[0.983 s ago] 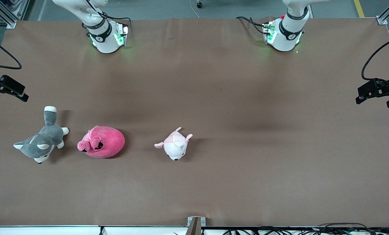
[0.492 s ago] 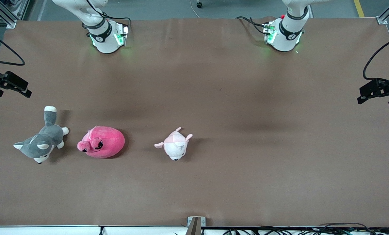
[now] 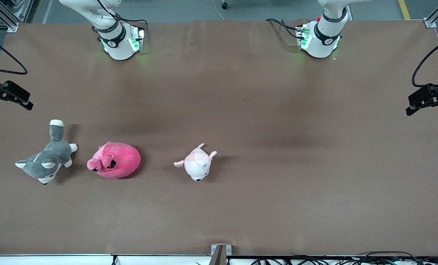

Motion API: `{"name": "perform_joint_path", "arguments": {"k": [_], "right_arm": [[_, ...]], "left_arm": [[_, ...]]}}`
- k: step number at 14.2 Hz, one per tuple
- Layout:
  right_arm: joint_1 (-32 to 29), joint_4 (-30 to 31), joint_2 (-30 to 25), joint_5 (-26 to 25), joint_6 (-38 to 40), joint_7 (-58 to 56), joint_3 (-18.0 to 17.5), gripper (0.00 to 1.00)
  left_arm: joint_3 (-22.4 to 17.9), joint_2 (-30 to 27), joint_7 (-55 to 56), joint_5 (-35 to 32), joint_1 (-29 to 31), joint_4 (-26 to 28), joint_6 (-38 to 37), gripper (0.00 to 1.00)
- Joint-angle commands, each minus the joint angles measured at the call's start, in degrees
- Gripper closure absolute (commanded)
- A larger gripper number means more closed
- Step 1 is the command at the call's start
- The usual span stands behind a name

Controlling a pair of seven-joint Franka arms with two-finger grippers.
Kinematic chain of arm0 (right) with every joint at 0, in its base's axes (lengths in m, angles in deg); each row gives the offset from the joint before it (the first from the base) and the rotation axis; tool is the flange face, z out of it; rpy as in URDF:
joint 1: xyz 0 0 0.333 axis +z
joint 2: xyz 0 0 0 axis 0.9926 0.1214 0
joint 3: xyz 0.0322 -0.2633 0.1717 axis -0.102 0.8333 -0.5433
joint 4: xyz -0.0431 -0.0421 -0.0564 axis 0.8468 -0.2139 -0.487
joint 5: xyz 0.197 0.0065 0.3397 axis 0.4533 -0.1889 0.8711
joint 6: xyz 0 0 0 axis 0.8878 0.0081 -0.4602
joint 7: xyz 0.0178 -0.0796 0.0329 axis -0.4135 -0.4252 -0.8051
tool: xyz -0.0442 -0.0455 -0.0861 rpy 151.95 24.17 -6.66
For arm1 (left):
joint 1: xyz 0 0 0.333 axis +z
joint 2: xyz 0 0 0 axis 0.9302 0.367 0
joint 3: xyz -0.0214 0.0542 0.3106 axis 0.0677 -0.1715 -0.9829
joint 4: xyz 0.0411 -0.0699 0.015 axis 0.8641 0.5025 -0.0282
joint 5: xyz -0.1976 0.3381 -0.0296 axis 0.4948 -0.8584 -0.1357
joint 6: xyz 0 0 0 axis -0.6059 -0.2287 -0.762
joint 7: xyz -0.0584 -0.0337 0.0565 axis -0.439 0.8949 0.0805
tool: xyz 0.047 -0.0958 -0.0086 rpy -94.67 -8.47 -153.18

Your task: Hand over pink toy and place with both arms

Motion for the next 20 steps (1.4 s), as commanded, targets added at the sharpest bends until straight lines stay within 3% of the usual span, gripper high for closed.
{"name": "perform_joint_path", "arguments": {"k": [1, 5, 8, 20], "right_arm": [[-0.6, 3.8, -2.9, -1.2, -1.2, -0.5, -0.6, 0.00], [-0.6, 9.0, -6.8, -1.3, -4.0, -0.5, -0.6, 0.00], [-0.7, 8.8, -6.8, -1.2, -3.5, -0.4, -0.4, 0.00], [-0.5, 8.4, -6.8, -0.7, -2.7, -0.2, -0.4, 0.00]], "left_arm": [[-0.1, -0.8, 0.0, -0.3, 0.0, 0.0, -0.6, 0.00], [-0.1, -0.9, 1.2, -0.1, 0.0, 0.1, -0.8, 0.00], [0.0, -0.9, 4.7, 0.2, -0.1, 0.1, -3.8, 0.00], [-0.1, -0.9, 4.8, 1.0, 0.0, 0.2, -3.9, 0.00]]}}
